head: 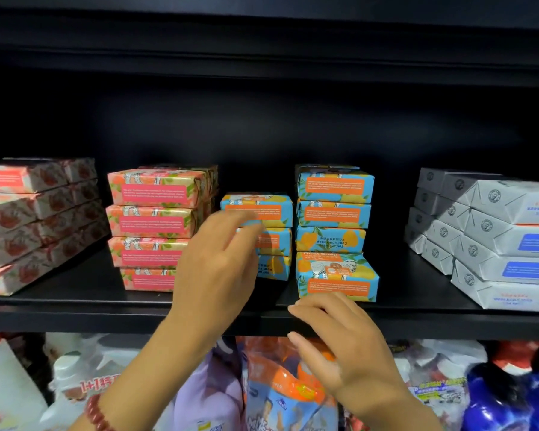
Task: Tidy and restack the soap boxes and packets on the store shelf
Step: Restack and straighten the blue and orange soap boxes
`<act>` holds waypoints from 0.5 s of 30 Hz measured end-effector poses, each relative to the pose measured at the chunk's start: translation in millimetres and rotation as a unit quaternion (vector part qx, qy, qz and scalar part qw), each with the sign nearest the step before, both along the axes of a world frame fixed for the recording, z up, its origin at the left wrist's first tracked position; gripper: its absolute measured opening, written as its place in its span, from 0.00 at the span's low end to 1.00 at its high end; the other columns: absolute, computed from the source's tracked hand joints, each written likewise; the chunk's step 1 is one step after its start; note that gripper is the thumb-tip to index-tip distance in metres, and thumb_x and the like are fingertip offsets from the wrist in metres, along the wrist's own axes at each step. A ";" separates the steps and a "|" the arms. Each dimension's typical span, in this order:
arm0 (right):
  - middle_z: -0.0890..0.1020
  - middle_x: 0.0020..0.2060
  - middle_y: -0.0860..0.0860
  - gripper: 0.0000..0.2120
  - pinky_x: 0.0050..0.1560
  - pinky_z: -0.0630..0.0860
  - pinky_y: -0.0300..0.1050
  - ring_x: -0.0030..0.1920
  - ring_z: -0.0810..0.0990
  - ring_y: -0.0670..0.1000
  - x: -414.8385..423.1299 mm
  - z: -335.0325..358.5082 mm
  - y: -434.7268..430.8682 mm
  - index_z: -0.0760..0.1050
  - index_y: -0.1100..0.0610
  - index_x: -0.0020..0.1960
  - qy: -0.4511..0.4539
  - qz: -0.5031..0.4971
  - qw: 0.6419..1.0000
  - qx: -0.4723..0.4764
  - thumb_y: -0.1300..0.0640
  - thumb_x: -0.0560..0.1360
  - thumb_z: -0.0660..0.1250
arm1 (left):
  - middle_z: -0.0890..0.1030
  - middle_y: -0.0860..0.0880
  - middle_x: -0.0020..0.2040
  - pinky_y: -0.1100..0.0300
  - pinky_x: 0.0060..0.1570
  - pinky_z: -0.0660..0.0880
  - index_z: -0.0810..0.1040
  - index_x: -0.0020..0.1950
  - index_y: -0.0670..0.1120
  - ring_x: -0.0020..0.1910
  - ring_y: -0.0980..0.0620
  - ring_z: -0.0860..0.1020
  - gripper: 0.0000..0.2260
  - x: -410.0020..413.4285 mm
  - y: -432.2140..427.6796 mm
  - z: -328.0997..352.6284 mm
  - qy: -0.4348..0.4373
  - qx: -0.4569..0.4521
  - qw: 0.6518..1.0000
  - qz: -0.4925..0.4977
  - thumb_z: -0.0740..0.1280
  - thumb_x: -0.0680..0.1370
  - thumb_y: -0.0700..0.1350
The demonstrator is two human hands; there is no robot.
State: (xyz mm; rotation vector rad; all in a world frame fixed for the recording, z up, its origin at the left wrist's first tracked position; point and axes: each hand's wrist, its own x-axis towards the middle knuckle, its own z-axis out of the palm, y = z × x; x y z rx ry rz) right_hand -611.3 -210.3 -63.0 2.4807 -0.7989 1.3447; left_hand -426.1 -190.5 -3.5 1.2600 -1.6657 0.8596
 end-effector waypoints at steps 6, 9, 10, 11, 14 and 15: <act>0.77 0.52 0.46 0.15 0.57 0.69 0.36 0.55 0.73 0.43 -27.9 35.5 -17.0 0.78 0.57 0.55 -0.077 -0.028 0.996 0.040 0.48 0.74 0.66 | 0.81 0.50 0.40 0.52 0.38 0.76 0.82 0.40 0.43 0.41 0.48 0.79 0.13 11.3 8.0 -35.5 -0.008 0.112 0.991 -0.072 0.62 0.76 0.48; 0.75 0.60 0.45 0.25 0.61 0.67 0.38 0.60 0.69 0.41 -35.4 42.7 -28.6 0.75 0.53 0.62 0.019 -0.065 0.989 0.128 0.40 0.71 0.63 | 0.80 0.52 0.36 0.52 0.32 0.75 0.80 0.37 0.45 0.37 0.49 0.78 0.16 10.4 7.4 -34.8 -0.002 0.148 0.987 -0.060 0.59 0.78 0.51; 0.74 0.61 0.44 0.27 0.62 0.65 0.38 0.61 0.67 0.39 -35.6 42.0 -29.4 0.74 0.52 0.64 0.031 -0.063 0.986 0.151 0.39 0.70 0.61 | 0.80 0.52 0.35 0.53 0.31 0.75 0.80 0.37 0.45 0.36 0.49 0.78 0.17 9.9 8.0 -34.4 -0.002 0.155 0.986 -0.057 0.58 0.78 0.51; 0.73 0.61 0.42 0.28 0.62 0.65 0.37 0.61 0.66 0.38 -35.4 41.0 -29.2 0.74 0.51 0.64 0.031 -0.058 0.985 0.160 0.38 0.68 0.60 | 0.79 0.52 0.35 0.53 0.30 0.75 0.80 0.37 0.46 0.36 0.50 0.78 0.17 9.7 8.7 -34.2 0.000 0.161 0.985 -0.056 0.58 0.78 0.51; 0.75 0.55 0.42 0.26 0.55 0.67 0.34 0.56 0.69 0.41 -37.5 42.5 -27.9 0.77 0.51 0.59 0.035 -0.041 0.989 0.137 0.37 0.68 0.64 | 0.79 0.53 0.35 0.55 0.30 0.75 0.80 0.37 0.46 0.36 0.50 0.78 0.17 9.5 9.8 -31.7 0.010 0.171 0.983 -0.059 0.58 0.77 0.52; 0.75 0.53 0.42 0.25 0.53 0.68 0.34 0.55 0.69 0.42 -38.7 44.9 -27.5 0.77 0.51 0.58 0.044 -0.038 0.990 0.130 0.36 0.68 0.66 | 0.79 0.53 0.35 0.55 0.30 0.74 0.80 0.38 0.46 0.36 0.50 0.77 0.17 9.3 9.8 -31.5 0.009 0.173 0.983 -0.062 0.57 0.77 0.52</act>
